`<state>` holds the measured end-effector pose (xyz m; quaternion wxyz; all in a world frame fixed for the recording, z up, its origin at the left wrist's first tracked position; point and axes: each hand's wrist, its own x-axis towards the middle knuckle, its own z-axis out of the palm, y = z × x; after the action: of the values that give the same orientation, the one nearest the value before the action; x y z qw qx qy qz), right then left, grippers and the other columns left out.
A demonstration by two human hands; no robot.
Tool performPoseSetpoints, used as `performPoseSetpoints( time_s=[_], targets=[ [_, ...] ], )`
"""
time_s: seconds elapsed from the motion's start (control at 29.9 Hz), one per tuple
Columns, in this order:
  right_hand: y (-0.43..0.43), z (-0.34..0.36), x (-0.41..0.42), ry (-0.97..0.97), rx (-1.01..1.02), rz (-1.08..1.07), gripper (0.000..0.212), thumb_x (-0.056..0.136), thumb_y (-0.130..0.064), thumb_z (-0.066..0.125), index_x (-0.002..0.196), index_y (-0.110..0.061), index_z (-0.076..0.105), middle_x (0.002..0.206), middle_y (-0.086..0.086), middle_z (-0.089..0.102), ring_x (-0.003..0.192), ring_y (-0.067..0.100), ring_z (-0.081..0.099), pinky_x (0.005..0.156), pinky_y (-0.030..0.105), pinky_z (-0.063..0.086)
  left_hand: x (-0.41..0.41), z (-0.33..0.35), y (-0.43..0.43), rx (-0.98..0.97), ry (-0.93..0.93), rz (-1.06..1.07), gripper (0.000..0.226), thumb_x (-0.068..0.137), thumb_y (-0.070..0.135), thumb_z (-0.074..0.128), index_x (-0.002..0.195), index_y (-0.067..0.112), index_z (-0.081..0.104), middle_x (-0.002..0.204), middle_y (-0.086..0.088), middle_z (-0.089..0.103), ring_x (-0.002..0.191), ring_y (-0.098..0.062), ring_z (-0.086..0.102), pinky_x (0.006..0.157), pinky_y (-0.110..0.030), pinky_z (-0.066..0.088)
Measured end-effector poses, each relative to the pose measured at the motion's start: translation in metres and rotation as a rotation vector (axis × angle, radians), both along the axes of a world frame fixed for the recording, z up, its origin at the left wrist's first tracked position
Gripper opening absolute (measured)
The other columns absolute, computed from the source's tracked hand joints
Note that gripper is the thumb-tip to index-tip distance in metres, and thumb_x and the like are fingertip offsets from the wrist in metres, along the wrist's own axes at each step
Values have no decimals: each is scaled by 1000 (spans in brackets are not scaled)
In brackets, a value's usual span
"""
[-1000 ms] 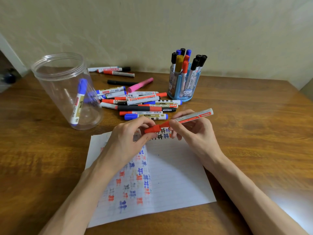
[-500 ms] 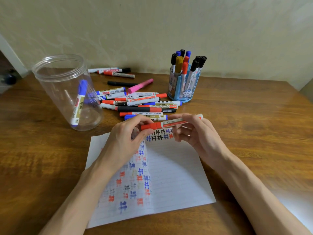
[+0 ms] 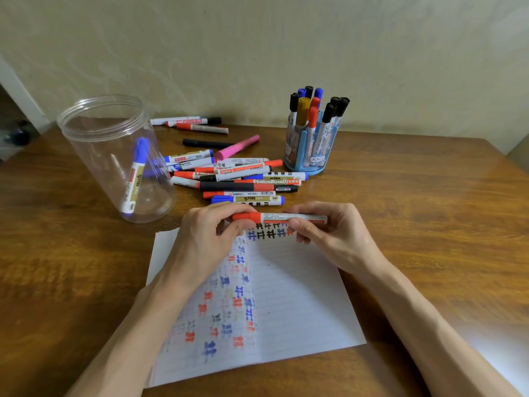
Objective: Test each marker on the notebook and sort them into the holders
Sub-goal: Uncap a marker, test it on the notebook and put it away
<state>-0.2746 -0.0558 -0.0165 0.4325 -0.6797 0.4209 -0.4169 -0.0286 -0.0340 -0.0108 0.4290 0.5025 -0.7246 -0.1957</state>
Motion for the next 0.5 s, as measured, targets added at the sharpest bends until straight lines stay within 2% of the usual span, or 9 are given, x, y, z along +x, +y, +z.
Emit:
performPoseSetpoints(
  time_s=[0.1,0.23,0.3,0.37,0.5],
  targets=[
    [0,-6,4,-16,-13,-14,18,93,-19,76,108,-9,80,80,2,79,66,11,70,65,22,57,0,-2,0,-14,-13,23,27,88,29,69,113,21,77,100,37,57,100,25,55,79,-7,52],
    [0,-12,7,-21,-39,-30,18,93,-17,77,108,-8,80,80,-3,79,67,12,72,65,23,57,-1,-4,-1,-12,-32,38,22,89,15,74,111,20,77,99,33,58,100,27,55,76,-4,51],
    [-1,-12,7,-22,-48,-30,18,93,-18,77,108,-9,80,81,-4,79,69,12,72,66,23,56,-2,-4,-1,10,8,23,21,90,17,73,109,24,75,101,34,59,101,26,55,75,-5,52],
    [-4,-11,4,-4,-59,-23,18,94,-20,77,108,-10,80,86,-2,79,75,13,74,69,24,57,-3,-2,0,53,44,-5,19,89,24,72,107,30,72,102,32,62,101,22,58,75,-13,57],
    [-6,-8,3,-28,-82,11,16,92,-14,78,108,-14,79,99,0,81,88,14,77,75,23,58,-2,6,-2,99,146,-52,19,84,37,70,103,34,69,100,20,71,106,3,65,79,-25,60]
  ],
)
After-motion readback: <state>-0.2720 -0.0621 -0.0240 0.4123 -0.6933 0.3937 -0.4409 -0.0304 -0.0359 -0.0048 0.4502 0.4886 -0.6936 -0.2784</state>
